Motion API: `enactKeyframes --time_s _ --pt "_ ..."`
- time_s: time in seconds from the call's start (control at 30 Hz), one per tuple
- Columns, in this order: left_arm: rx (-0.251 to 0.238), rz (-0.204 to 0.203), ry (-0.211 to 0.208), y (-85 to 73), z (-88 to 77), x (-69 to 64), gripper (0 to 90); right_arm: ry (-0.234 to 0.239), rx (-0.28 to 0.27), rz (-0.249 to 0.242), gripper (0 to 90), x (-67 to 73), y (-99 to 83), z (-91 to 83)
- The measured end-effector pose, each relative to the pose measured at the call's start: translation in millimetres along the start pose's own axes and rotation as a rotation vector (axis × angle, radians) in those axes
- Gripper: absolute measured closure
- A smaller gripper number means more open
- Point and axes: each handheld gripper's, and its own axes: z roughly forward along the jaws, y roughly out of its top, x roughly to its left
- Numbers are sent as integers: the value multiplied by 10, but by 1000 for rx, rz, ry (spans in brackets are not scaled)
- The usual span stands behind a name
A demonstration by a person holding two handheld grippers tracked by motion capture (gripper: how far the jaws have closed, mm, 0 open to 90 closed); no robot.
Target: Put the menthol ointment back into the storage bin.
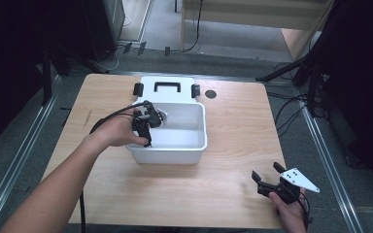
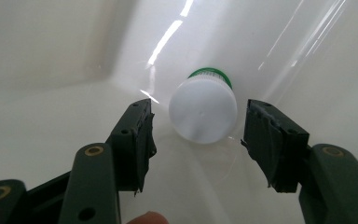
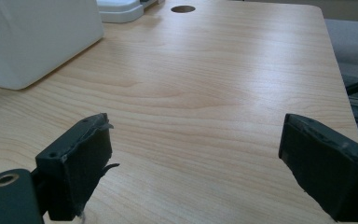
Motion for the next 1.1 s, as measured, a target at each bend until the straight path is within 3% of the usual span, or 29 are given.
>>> enactKeyframes --time_s 0.13,0.27,0.33,0.43,0.53,0.57,0.73,1.1 --pt "-29 -39 -25 -64 -123 29 309 0 1 0 96 1 0 1" --pt "-64 -57 -84 -125 -275 56 129 -3 3 2 96 4 1 1" --pt "-76 -59 -69 -152 -346 59 111 -4 4 2 96 5 1 1" --pt "-86 -63 -92 -201 -454 69 0 -4 4 -1 96 4 1 3" --pt "-95 -68 -94 -241 -513 66 0 -5 4 -1 96 4 1 2" --pt "-101 -73 -74 -286 -555 66 0 -4 3 -2 96 4 1 3" --pt "-100 -97 -53 -425 -591 118 0 -4 3 -3 96 5 1 3" --pt "-94 -145 -59 -744 -467 182 0 -7 6 -4 97 6 2 5"
